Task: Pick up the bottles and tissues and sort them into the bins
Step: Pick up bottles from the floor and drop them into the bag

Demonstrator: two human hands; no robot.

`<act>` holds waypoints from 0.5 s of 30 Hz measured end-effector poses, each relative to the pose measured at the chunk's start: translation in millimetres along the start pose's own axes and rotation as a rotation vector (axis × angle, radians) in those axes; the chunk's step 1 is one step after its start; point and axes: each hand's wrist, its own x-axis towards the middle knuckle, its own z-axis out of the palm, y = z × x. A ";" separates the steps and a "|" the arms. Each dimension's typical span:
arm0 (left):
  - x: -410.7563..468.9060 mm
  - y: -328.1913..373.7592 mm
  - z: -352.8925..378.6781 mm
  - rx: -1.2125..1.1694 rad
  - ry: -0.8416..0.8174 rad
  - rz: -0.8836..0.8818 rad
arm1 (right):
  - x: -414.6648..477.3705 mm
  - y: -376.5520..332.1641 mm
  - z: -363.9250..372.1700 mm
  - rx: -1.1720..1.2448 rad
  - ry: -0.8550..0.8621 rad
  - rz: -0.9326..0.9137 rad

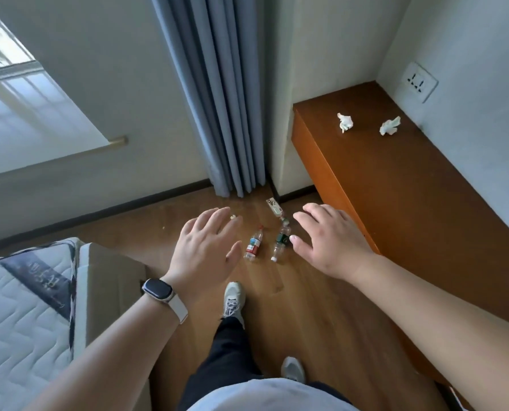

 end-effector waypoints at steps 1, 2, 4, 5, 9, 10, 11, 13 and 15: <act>16.6 -7.4 4.5 -0.010 -0.007 0.016 | 14.2 2.3 0.2 -0.001 -0.005 0.027; 34.0 -14.9 9.0 -0.024 -0.018 0.034 | 28.9 4.6 0.3 -0.003 -0.010 0.055; 70.2 -31.0 17.9 -0.062 -0.032 0.077 | 58.2 8.6 1.1 0.001 -0.016 0.114; 87.9 -40.1 22.5 -0.082 -0.034 0.106 | 71.2 10.4 1.9 0.009 -0.019 0.148; 154.6 -84.1 46.0 -0.088 -0.033 0.195 | 123.9 22.2 12.5 0.005 -0.041 0.248; 170.2 -94.4 54.1 -0.085 -0.036 0.211 | 137.6 25.9 15.6 -0.004 -0.054 0.254; 183.9 -103.2 62.8 -0.084 -0.050 0.228 | 150.5 29.1 19.8 -0.012 -0.066 0.259; 205.7 -116.5 82.0 -0.092 -0.075 0.247 | 172.2 34.7 32.3 -0.015 -0.073 0.277; 220.3 -124.2 103.8 -0.113 -0.085 0.254 | 189.2 39.3 50.0 0.005 -0.063 0.303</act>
